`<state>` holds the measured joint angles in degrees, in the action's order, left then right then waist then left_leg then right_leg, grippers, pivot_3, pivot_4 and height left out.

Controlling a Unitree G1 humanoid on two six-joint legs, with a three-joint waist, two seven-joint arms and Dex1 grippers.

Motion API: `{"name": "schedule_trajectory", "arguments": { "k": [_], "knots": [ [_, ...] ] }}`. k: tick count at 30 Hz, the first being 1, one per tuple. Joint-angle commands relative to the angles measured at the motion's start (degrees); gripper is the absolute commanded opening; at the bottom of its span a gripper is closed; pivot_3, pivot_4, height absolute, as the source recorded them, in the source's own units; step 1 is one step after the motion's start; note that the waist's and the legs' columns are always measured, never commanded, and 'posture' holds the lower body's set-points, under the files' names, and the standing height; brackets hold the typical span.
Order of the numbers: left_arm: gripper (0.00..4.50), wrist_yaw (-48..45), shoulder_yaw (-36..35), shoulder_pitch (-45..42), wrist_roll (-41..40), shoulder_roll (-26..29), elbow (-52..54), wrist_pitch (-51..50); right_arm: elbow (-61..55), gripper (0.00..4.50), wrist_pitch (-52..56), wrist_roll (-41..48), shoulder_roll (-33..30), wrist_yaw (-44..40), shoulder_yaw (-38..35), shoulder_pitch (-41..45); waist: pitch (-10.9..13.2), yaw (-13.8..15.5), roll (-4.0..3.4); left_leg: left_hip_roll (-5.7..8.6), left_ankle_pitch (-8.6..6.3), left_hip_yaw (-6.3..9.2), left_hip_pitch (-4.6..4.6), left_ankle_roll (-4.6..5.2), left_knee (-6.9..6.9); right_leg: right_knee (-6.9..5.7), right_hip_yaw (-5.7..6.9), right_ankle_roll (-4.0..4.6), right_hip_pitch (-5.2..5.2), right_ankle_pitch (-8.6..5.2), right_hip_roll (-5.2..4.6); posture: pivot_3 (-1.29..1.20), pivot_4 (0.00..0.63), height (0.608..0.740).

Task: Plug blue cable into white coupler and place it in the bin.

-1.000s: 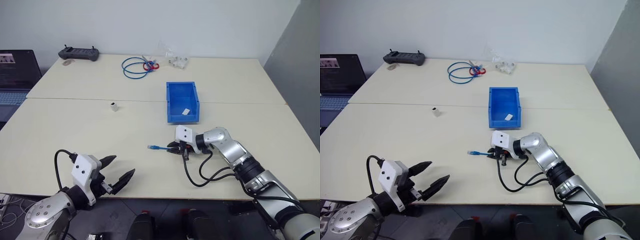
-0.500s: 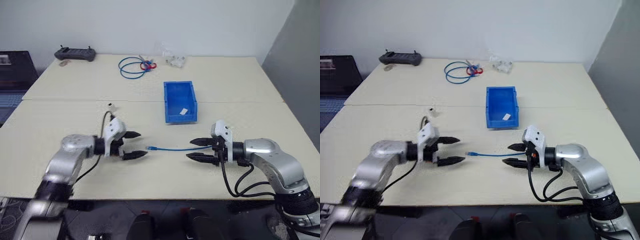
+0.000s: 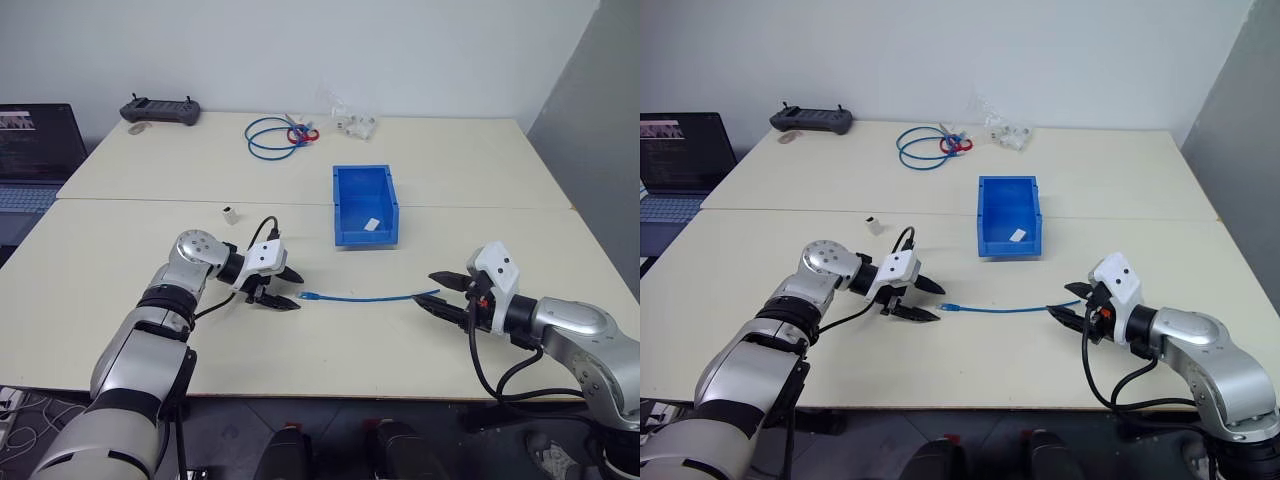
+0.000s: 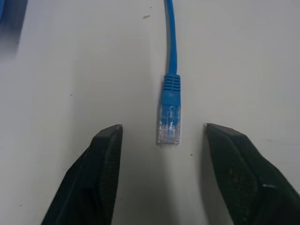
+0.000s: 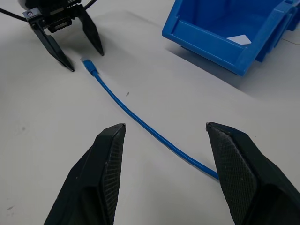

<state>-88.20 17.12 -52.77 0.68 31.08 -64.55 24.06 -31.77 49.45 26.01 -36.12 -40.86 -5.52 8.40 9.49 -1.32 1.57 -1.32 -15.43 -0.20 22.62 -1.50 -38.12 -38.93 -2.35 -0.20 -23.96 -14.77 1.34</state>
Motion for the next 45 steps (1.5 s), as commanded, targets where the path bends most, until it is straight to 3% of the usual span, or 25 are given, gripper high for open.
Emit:
{"name": "schedule_trajectory", "arguments": {
  "k": [1,10,13,15,17,20,23,25,31,40,45],
  "knots": [
    [2.04,0.5,1.3,2.2,3.7,-1.0,-2.2,0.7,-0.2,2.9,-0.5,1.2,0.0,1.0,-0.5,1.9,0.0,-0.1,0.0,0.0,0.0,0.0,0.01,0.0,0.0,0.0,0.0,0.0,0.0,0.0,0.0,0.0,0.15,0.74],
    [0.22,1.7,-1.1,6.2,2.4,-1.9,-0.5,-1.8,3.5,2.9,-2.1,1.1,-1.5,-0.4,0.4,3.9,-0.4,-0.2,-0.33,0.01,-0.01,0.03,-0.21,0.01,0.03,0.04,-0.02,-0.02,0.2,-0.01,-0.01,0.0,0.15,0.74],
    [0.21,3.5,-3.9,6.9,0.3,-2.5,2.7,-5.1,3.9,2.9,-1.5,2.0,-1.5,-1.1,0.8,4.8,-0.4,-0.2,-0.34,-0.01,-0.02,0.03,-0.57,0.02,0.1,0.06,-0.02,-0.03,0.46,-0.04,0.0,0.0,0.15,0.74],
    [0.21,2.7,-7.5,8.2,-6.7,-3.6,13.5,-19.4,4.0,2.9,2.0,6.3,-0.8,-2.0,-1.0,5.0,-0.4,-0.2,-0.33,0.0,-0.02,0.04,-0.62,0.03,0.1,0.08,-0.04,-0.06,0.54,-0.07,0.0,0.0,0.15,0.74],
    [0.21,3.1,-10.2,11.0,-16.2,-3.6,31.3,-38.8,4.2,2.9,9.4,14.7,0.9,-2.3,-4.2,5.3,-0.3,-0.2,-0.23,0.0,-0.02,0.07,-0.53,0.02,0.08,0.11,-0.01,-0.06,0.54,-0.07,-0.01,0.0,0.15,0.74],
    [0.21,8.8,-13.7,14.8,-29.8,-3.0,54.8,-63.6,5.4,2.9,18.2,25.7,4.2,-0.4,-7.7,6.7,-0.1,-0.3,0.04,-0.14,-0.02,0.4,0.12,0.01,-0.09,0.03,0.04,-0.05,0.06,-0.06,-0.07,0.0,0.15,0.74],
    [0.21,17.0,-17.8,17.9,-41.7,-4.2,68.3,-81.3,5.8,2.9,22.8,33.2,8.7,3.3,-7.9,9.3,-0.1,-0.7,0.01,-0.15,-0.02,0.52,0.27,0.01,-0.16,-0.06,0.04,-0.04,-0.15,-0.05,-0.19,0.0,0.15,0.74],
    [0.21,21.1,-19.7,19.6,-46.1,-4.9,72.6,-87.3,6.2,2.9,24.5,37.1,11.7,6.4,-7.9,11.1,-0.1,-1.2,-0.04,-0.24,-0.02,0.48,0.16,0.01,-0.07,-0.08,0.0,-0.04,-0.13,-0.06,-0.13,0.0,0.15,0.74],
    [0.21,26.9,-20.7,23.9,-52.6,-4.6,79.5,-92.9,9.5,2.9,26.8,49.0,16.5,15.0,-8.7,16.2,0.0,-1.8,-0.02,-0.36,0.01,0.6,-0.03,0.0,0.02,-0.14,0.01,-0.03,-0.08,-0.06,0.17,0.0,0.15,0.74],
    [0.21,29.2,-20.1,24.7,-54.9,-3.8,79.8,-92.0,12.3,2.9,25.1,56.9,16.2,21.5,-6.9,18.8,0.0,-1.5,-0.03,-0.25,0.0,0.32,0.08,0.0,0.03,-0.03,-0.19,-0.03,-0.15,-0.06,0.24,0.0,0.15,0.74],
    [0.21,29.5,-20.1,24.8,-55.4,-3.2,79.2,-91.4,13.1,2.9,25.1,64.0,13.0,22.2,-7.0,19.3,0.0,-1.5,-0.06,-0.25,0.0,0.3,0.05,0.0,0.03,-0.03,-0.2,-0.03,-0.15,-0.06,0.25,0.0,0.15,0.74]
  ]
}}
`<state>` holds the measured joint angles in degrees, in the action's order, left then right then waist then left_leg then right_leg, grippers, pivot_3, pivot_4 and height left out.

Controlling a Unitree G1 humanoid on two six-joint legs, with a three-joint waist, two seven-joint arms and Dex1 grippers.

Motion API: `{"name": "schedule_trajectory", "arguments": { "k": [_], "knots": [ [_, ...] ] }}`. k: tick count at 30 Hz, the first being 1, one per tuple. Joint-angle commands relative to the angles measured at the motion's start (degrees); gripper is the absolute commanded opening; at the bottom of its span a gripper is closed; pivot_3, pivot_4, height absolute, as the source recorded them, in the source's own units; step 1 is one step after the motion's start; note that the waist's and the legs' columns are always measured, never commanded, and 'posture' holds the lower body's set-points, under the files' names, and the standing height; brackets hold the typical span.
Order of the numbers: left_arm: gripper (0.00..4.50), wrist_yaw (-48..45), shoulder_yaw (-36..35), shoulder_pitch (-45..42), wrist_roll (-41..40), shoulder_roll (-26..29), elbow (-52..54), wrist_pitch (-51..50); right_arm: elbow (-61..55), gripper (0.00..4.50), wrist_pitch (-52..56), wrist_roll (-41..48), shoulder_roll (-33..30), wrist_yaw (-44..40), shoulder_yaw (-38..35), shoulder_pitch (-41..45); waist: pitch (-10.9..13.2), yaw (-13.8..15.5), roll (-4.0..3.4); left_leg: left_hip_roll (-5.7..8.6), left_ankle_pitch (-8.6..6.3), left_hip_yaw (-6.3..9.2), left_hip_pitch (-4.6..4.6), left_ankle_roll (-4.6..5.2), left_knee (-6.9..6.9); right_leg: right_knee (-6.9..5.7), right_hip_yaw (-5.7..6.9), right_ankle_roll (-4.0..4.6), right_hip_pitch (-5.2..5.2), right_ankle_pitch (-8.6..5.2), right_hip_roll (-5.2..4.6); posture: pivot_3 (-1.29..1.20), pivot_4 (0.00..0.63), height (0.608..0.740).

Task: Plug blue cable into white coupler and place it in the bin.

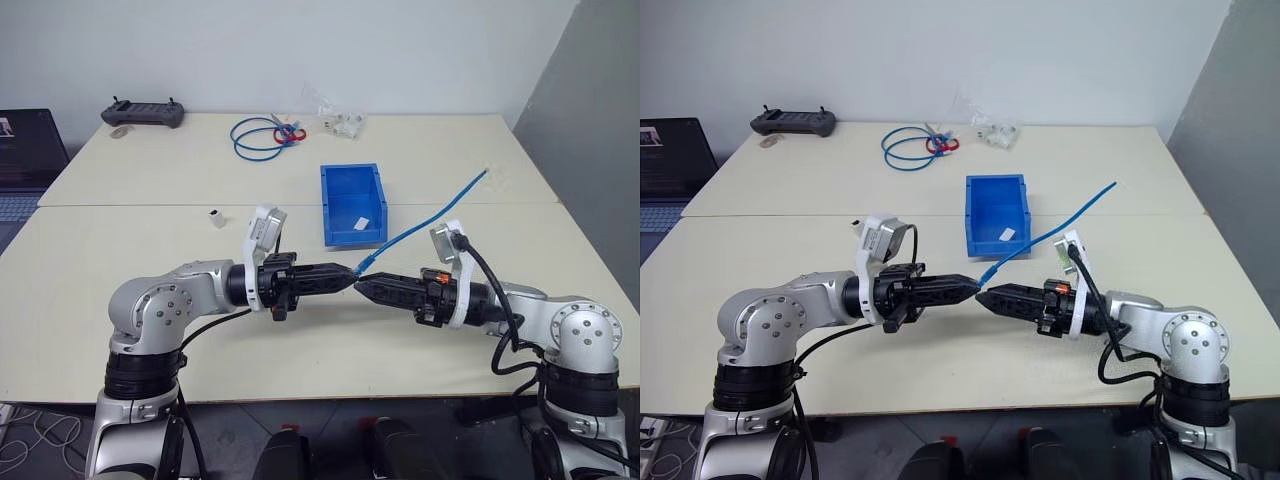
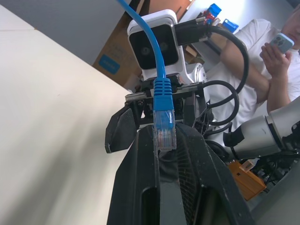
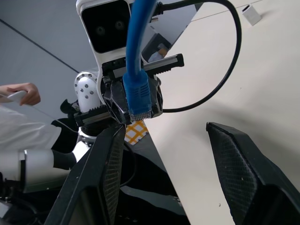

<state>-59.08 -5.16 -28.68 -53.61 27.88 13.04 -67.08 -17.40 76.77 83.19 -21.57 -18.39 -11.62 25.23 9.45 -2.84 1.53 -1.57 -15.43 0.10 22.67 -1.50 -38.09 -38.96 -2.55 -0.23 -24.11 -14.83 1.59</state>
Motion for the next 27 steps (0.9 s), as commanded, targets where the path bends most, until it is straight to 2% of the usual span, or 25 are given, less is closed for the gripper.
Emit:
{"name": "schedule_trajectory", "arguments": {
  "k": [1,14,22,23,24,27],
  "knots": [
    [0.21,0.4,2.3,0.7,-1.2,0.2,1.5,-0.1,-1.1,2.9,-2.5,7.8,-2.0,-0.1,-0.6,2.5,0.0,0.0,-0.01,0.01,0.0,-0.04,-0.02,0.0,0.01,0.0,-0.04,0.0,0.0,0.0,0.0,0.0,0.15,0.74],
    [0.21,1.7,2.5,-0.2,-2.6,0.9,1.3,0.4,-1.9,2.9,-7.5,2.3,-4.8,-1.5,5.5,2.2,0.0,0.0,0.01,-0.04,0.0,-0.01,0.02,0.0,0.02,0.02,0.0,0.0,-0.01,0.0,0.03,0.0,0.15,0.74],
    [0.21,3.1,1.8,-0.5,-3.3,0.7,0.6,0.8,-1.4,2.9,-8.2,-0.1,-6.7,-4.6,6.3,0.6,0.0,0.1,0.01,-0.03,0.0,-0.02,0.03,0.0,0.02,0.04,-0.02,0.0,-0.03,0.0,0.03,0.0,0.15,0.74],
    [0.21,3.2,1.7,-0.6,-3.5,0.5,0.5,0.8,-1.2,2.55,-8.3,-0.3,-6.8,-4.9,6.4,0.4,0.0,0.1,0.02,-0.03,0.0,-0.02,0.03,0.0,0.02,0.04,-0.01,0.0,-0.03,0.0,0.03,0.0,0.15,0.74],
    [0.21,3.3,1.9,-0.6,-3.5,0.5,0.6,0.9,-1.1,2.44,-8.4,-0.4,-6.9,-5.0,6.3,0.2,0.0,0.1,0.02,-0.03,0.0,-0.01,0.03,0.0,0.02,0.04,-0.01,0.0,-0.03,0.0,0.03,0.0,0.15,0.74],
    [0.21,3.5,2.0,-0.5,-3.7,0.5,0.7,1.1,-0.6,1.67,-8.6,-0.1,-6.6,-5.0,6.1,0.1,0.0,0.1,0.02,-0.04,0.0,0.0,0.03,0.0,0.02,0.04,0.0,0.0,-0.03,0.0,0.03,0.0,0.15,0.74]
  ]
}}
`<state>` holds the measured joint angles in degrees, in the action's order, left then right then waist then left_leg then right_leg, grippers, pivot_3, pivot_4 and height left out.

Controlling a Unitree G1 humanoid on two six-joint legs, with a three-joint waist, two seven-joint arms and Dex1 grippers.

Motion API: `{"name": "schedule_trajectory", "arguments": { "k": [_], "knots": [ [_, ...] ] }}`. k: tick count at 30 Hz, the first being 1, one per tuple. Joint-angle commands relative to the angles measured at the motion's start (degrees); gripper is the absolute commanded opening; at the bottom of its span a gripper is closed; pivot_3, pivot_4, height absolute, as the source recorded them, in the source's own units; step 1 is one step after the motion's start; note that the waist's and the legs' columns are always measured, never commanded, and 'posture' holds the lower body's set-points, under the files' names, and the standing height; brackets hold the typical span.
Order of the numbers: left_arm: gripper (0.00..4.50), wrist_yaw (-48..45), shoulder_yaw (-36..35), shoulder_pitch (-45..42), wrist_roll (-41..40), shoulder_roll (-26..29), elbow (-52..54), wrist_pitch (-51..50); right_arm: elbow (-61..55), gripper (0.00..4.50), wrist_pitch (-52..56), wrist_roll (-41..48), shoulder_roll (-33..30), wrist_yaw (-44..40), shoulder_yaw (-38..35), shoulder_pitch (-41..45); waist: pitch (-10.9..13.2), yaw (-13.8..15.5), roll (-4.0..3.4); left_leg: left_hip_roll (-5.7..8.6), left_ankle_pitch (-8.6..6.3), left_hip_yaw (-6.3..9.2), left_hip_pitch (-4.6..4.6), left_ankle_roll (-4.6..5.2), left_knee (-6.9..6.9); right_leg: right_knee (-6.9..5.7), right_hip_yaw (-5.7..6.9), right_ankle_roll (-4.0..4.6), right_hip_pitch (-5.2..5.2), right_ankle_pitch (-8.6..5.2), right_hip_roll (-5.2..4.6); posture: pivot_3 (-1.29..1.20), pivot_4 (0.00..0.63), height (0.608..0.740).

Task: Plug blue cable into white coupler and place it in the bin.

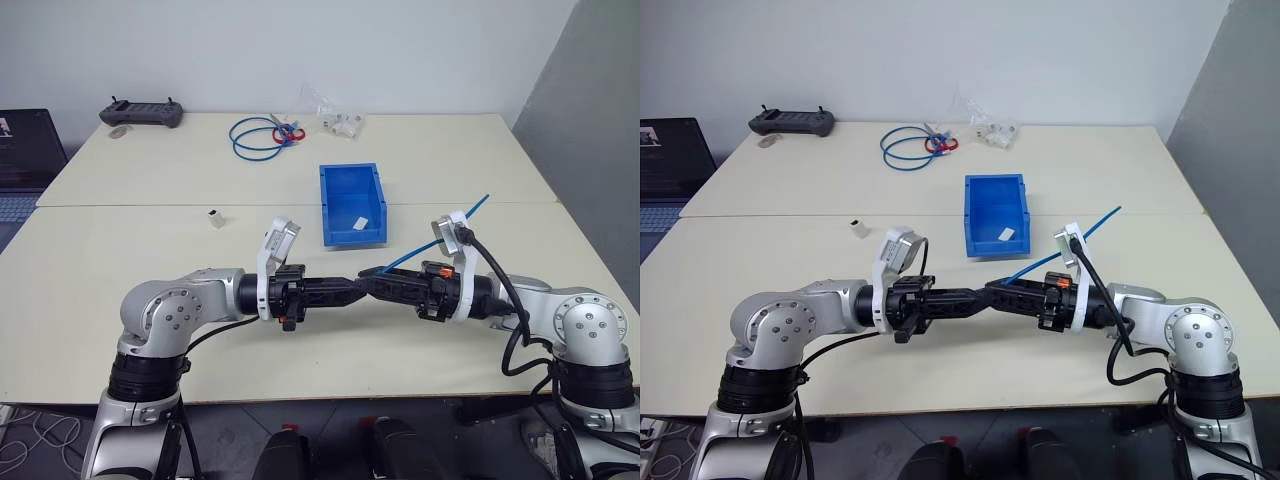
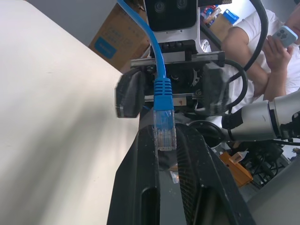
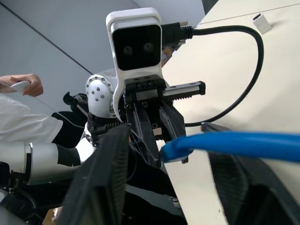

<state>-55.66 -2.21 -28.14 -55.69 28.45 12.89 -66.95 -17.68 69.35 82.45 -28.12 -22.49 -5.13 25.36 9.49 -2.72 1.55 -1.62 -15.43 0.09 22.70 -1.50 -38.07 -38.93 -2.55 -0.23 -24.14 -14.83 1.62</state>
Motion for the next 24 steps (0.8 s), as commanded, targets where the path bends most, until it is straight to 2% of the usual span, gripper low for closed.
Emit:
{"name": "schedule_trajectory", "arguments": {
  "k": [1,7,16,18,22,24],
  "knots": [
    [0.21,0.5,-1.2,-1.1,-1.9,-0.3,0.7,0.8,-0.4,1.49,-1.2,0.6,-0.2,-1.1,-0.5,-0.2,0.0,0.0,0.0,0.0,0.0,0.0,0.0,0.0,0.0,0.0,0.0,0.0,0.0,0.0,0.0,0.0,0.15,0.74],
    [0.21,0.6,-1.0,-1.1,-2.2,0.1,0.6,1.0,0.0,0.26,-1.2,1.2,-0.5,-1.1,-1.0,-0.4,0.0,0.0,0.0,0.01,0.0,-0.01,0.01,0.0,0.0,0.0,-0.01,0.0,0.0,0.0,0.0,0.0,0.15,0.74],
    [0.21,1.0,-0.5,-1.0,-0.5,0.4,0.4,3.6,-0.9,0.21,-1.8,1.0,-0.3,-0.6,-0.7,-0.5,0.0,0.0,0.0,0.01,0.0,0.0,0.01,0.0,0.0,0.0,-0.01,0.0,0.0,0.0,0.0,0.0,0.15,0.74],
    [0.91,0.2,-0.3,-1.5,1.3,1.6,-0.8,5.5,-1.1,0.21,-2.2,1.4,0.0,0.4,-0.6,-0.5,0.0,0.0,0.0,0.01,0.0,-0.01,0.01,0.0,0.0,0.0,-0.01,0.0,0.0,0.0,0.0,0.0,0.15,0.74],
    [1.71,-3.8,1.1,-1.2,8.8,7.2,-3.7,13.2,-0.7,0.21,-3.7,-0.9,0.6,2.1,-0.7,-0.4,0.0,0.0,0.0,-0.01,0.0,-0.01,-0.01,0.0,0.01,0.0,-0.01,0.0,-0.02,0.0,0.02,0.0,0.15,0.74],
    [2.08,-2.0,0.7,0.4,14.0,8.9,-5.6,18.5,0.2,0.21,-5.1,-3.3,0.6,2.5,-1.2,-0.4,0.0,-0.1,-0.01,-0.02,0.0,-0.02,-0.02,0.0,0.04,0.01,-0.03,0.01,-0.03,-0.01,0.04,0.0,0.15,0.74]
  ]
}}
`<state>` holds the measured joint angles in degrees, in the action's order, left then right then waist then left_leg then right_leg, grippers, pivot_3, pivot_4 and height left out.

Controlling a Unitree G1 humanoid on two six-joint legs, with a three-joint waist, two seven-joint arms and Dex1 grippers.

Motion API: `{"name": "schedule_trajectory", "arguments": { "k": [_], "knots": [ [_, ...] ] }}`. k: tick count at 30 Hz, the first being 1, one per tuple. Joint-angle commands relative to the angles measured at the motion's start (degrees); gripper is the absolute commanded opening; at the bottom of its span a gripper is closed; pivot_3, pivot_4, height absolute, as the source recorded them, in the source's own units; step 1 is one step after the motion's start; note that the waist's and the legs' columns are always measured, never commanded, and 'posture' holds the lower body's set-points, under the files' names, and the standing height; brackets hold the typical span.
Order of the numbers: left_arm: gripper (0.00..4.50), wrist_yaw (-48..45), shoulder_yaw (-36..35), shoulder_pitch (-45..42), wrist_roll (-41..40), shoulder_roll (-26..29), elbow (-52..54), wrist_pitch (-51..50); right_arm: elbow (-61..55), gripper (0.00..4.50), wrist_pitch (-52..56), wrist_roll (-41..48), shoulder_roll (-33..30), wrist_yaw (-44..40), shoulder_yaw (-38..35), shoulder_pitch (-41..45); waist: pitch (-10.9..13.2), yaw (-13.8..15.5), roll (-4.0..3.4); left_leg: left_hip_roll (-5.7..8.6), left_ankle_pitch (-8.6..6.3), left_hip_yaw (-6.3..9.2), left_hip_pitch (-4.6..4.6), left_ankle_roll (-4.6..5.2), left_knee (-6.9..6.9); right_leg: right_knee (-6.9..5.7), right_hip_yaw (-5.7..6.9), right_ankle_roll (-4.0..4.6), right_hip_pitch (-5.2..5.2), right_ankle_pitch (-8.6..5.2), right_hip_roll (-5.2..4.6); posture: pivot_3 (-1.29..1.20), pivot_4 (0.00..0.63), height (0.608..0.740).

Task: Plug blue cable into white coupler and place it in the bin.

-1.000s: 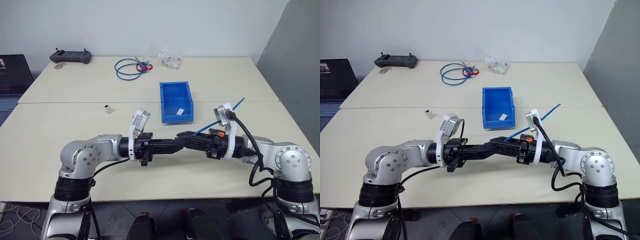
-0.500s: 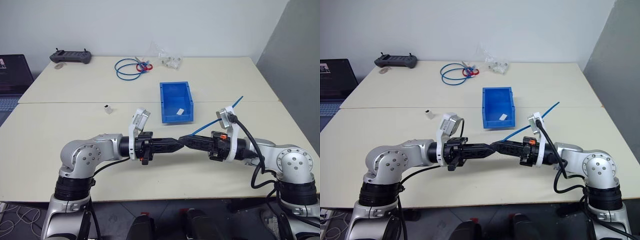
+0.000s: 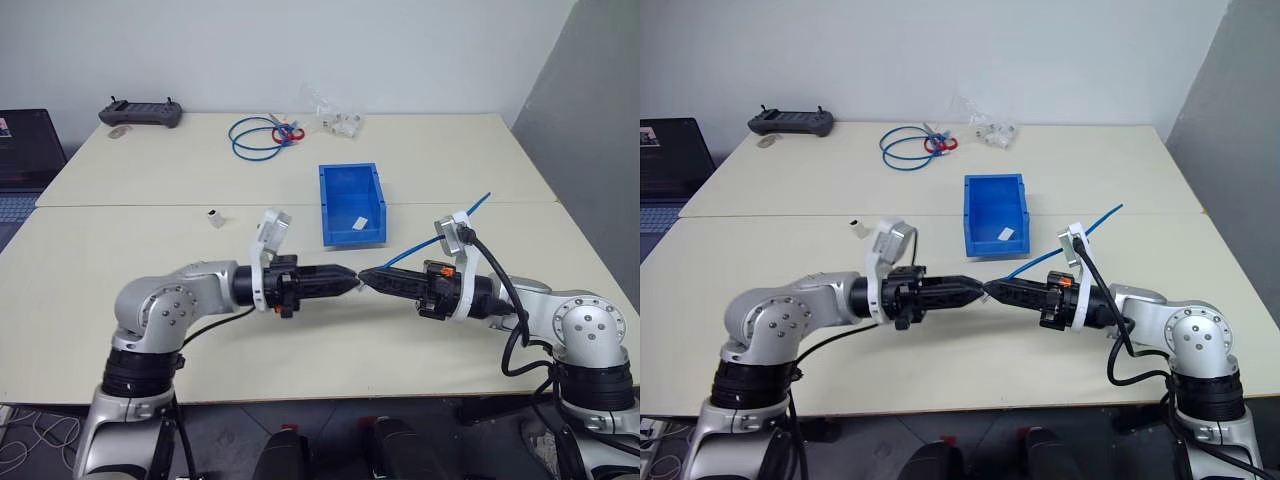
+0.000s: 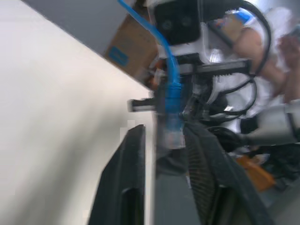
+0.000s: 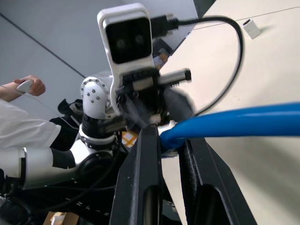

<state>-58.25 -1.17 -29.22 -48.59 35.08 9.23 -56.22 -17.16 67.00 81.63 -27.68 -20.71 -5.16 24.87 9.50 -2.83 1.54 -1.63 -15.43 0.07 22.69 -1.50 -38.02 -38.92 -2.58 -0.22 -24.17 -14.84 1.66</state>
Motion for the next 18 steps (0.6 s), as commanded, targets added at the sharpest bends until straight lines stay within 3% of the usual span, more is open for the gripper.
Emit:
{"name": "schedule_trajectory", "arguments": {
  "k": [1,4,9,12,18],
  "knots": [
    [2.25,2.1,-0.7,2.2,9.0,2.5,-2.5,10.1,-0.1,0.21,-3.4,-3.4,0.1,0.8,-1.4,0.0,0.0,0.0,-0.01,0.0,0.0,-0.01,-0.02,0.0,0.02,0.0,-0.01,0.0,0.0,0.0,0.0,0.0,0.15,0.74],
    [2.82,13.7,-1.4,4.6,18.9,1.1,-4.0,17.3,1.5,0.21,-5.3,-6.3,0.2,1.7,-2.4,0.1,0.0,0.2,-0.01,0.0,0.0,-0.02,0.03,0.0,0.03,0.05,0.0,0.01,-0.02,0.0,-0.06,0.0,0.15,0.74],
    [3.82,45.4,-2.8,5.4,39.1,-6.7,-13.2,27.6,4.0,0.21,-8.3,-12.6,0.3,0.7,-1.9,0.1,0.0,1.1,0.03,0.07,0.0,-0.02,0.07,0.0,0.02,0.12,0.01,-0.05,0.0,0.03,-0.42,0.0,0.15,0.74],
    [3.82,57.6,-4.7,3.1,44.2,-11.3,-19.5,31.6,4.3,0.21,-8.5,-13.5,0.7,0.2,-2.0,0.9,0.1,1.3,0.1,0.07,0.0,-0.02,0.14,0.01,0.02,0.16,0.04,-0.08,-0.02,0.06,-0.5,0.0,0.15,0.74],
    [3.82,70.0,-9.4,-7.1,45.2,-19.0,-40.9,40.9,5.0,0.21,-8.0,-14.7,0.6,-0.1,-2.6,3.0,0.2,1.6,0.35,0.19,0.0,0.02,0.24,0.0,-0.05,0.13,0.16,-0.15,-0.04,0.11,-0.67,0.0,0.15,0.74]
  ]
}}
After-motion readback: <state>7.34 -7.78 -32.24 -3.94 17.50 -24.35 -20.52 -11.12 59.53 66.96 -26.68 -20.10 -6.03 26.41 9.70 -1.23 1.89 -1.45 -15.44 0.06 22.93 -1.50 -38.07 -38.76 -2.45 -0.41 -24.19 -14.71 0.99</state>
